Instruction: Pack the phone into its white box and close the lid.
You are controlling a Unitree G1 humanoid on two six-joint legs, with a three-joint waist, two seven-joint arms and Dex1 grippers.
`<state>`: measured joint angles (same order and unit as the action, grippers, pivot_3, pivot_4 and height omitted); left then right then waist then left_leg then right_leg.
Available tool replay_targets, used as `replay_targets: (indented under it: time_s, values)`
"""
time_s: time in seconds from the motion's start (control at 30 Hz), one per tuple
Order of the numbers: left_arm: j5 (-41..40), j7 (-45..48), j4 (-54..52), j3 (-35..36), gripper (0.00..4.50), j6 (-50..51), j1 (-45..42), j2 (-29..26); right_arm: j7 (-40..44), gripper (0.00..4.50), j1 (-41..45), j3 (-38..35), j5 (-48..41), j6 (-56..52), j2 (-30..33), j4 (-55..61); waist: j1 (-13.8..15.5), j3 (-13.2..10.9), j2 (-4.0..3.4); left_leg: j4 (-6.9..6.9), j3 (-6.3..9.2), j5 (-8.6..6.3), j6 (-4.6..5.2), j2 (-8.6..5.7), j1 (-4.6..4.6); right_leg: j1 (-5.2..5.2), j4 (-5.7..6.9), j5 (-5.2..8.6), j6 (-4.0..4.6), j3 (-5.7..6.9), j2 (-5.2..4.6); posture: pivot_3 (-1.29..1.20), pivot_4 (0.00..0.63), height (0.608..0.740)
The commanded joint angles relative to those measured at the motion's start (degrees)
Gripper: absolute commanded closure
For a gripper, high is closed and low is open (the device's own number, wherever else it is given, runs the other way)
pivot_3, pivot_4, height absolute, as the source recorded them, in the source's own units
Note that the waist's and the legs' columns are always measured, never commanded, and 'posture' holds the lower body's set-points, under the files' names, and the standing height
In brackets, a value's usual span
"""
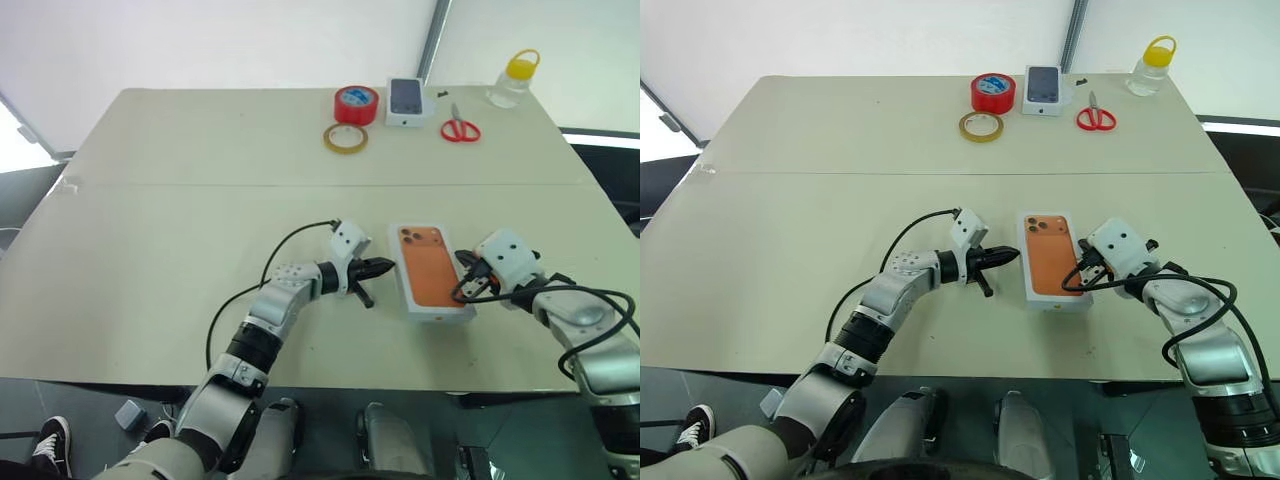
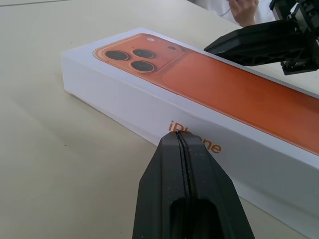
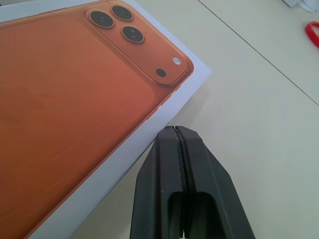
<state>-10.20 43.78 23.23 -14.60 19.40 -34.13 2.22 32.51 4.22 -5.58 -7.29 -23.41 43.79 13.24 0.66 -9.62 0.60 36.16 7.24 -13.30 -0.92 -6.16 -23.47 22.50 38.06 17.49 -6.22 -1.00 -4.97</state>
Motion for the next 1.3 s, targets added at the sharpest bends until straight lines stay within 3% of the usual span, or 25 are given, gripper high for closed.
replay_targets:
  time_s: [0.03,0.2,0.43,0.77,0.93,1.07,1.3]
  values:
    - [-0.3,0.9,-3.0,-0.8,4.50,-0.2,0.0,0.3,0.8,4.48,-0.5,-0.8,-0.4,0.6,-0.4,3.8,0.0,0.0,0.00,0.00,0.00,0.00,0.00,0.00,0.00,0.00,0.00,0.00,0.00,0.00,0.00,0.00,0.150,0.740]
    - [-0.1,0.9,-3.5,-0.7,4.50,-0.4,0.8,-0.9,1.7,4.48,-3.4,1.6,3.8,2.7,1.7,3.0,0.0,0.0,0.00,0.00,0.00,0.00,0.00,0.00,0.00,-0.01,0.00,0.00,0.00,0.01,0.01,0.00,0.150,0.740]
    - [-1.7,0.5,-4.4,1.8,4.50,0.7,0.4,-2.7,0.3,4.48,-0.1,-2.0,5.3,3.2,2.3,-0.2,-0.3,0.0,-0.01,0.01,-0.01,0.00,0.00,0.02,0.04,0.00,0.06,0.00,0.01,-0.02,0.03,0.00,0.150,0.740]
    - [-5.7,-0.9,-1.8,6.7,4.50,1.6,-9.9,0.5,5.8,4.48,5.7,-4.9,-3.5,3.1,0.0,3.3,0.1,0.0,0.03,0.03,-0.02,0.11,-0.19,0.00,0.01,-0.04,-0.01,0.01,-0.02,0.01,0.00,0.00,0.150,0.740]
    - [-3.1,-2.4,8.3,5.6,4.50,-3.0,-12.5,4.4,15.1,4.48,-3.5,-3.9,-8.3,3.1,1.9,8.1,0.2,0.0,0.09,0.06,-0.01,0.11,-0.18,-0.01,0.02,-0.10,-0.02,0.04,-0.06,0.06,0.00,0.00,0.150,0.740]
    - [3.1,-3.1,17.9,1.1,4.50,-8.0,-12.4,5.4,19.0,4.48,-13.0,-1.3,-5.3,6.6,4.7,10.9,-0.2,0.0,0.12,0.08,-0.06,-0.02,0.03,-0.02,0.08,-0.12,0.03,0.04,-0.07,0.06,0.01,0.00,0.150,0.740]
    - [4.7,-2.3,21.6,1.5,4.50,-8.8,-12.1,5.0,16.4,4.48,-12.7,0.0,-4.3,4.8,3.9,13.0,-0.1,0.1,0.36,0.06,-0.04,-0.06,0.09,0.04,0.27,-0.32,0.03,0.04,-0.08,0.06,0.05,0.00,0.150,0.740]
